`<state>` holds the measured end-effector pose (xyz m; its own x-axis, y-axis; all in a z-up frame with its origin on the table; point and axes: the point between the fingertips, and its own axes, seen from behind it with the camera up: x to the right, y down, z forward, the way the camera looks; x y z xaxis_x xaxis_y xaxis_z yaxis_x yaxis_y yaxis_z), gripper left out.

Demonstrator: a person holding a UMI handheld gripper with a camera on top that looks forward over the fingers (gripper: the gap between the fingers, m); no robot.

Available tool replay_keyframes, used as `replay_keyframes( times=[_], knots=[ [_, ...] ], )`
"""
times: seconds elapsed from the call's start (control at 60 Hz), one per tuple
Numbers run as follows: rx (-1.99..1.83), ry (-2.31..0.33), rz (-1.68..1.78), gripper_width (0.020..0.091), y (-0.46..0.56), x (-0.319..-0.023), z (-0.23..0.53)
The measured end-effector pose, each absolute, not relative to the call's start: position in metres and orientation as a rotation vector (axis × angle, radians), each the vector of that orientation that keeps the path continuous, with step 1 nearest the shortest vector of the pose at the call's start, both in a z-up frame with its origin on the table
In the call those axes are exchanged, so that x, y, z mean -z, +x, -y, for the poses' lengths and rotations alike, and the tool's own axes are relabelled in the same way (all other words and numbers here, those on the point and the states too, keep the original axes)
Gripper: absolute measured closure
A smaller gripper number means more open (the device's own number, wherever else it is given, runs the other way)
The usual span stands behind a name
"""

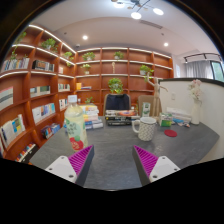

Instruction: Pour water

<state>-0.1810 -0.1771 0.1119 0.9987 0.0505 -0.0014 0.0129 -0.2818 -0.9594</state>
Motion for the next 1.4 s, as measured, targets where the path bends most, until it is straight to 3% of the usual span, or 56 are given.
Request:
replay_keyframes(
  times=[0.033,0.117,0.367,0.7,0.833,0.883,0.95,1.15,1.4],
  knots=[
    [-0.053,-1.848,0.051,0.0325,-0.212,-0.092,0.173],
    [-0.117,-1.836,0.087,0.0322,-0.255,-0.082,0.165],
    [-0.252,-1.759,0.141,0.0318,-0.334,-0.096,0.112],
    [-0.198,-1.740,0.154,0.0324,-0.344,-0.108,0.055],
    [-0.210,-1.745,0.145,0.0374,-0.342,-0.103,0.045],
    [-0.215,-1.741,0.148,0.0430,-0.342,-0.103,0.044],
    [-0.209,-1.732,0.150,0.0579,-0.343,-0.105,0.040],
    [-0.184,-1.715,0.155,0.0720,-0.343,-0.106,0.041],
    [-0.192,-1.719,0.140,0.0721,-0.340,-0.105,0.040]
  ],
)
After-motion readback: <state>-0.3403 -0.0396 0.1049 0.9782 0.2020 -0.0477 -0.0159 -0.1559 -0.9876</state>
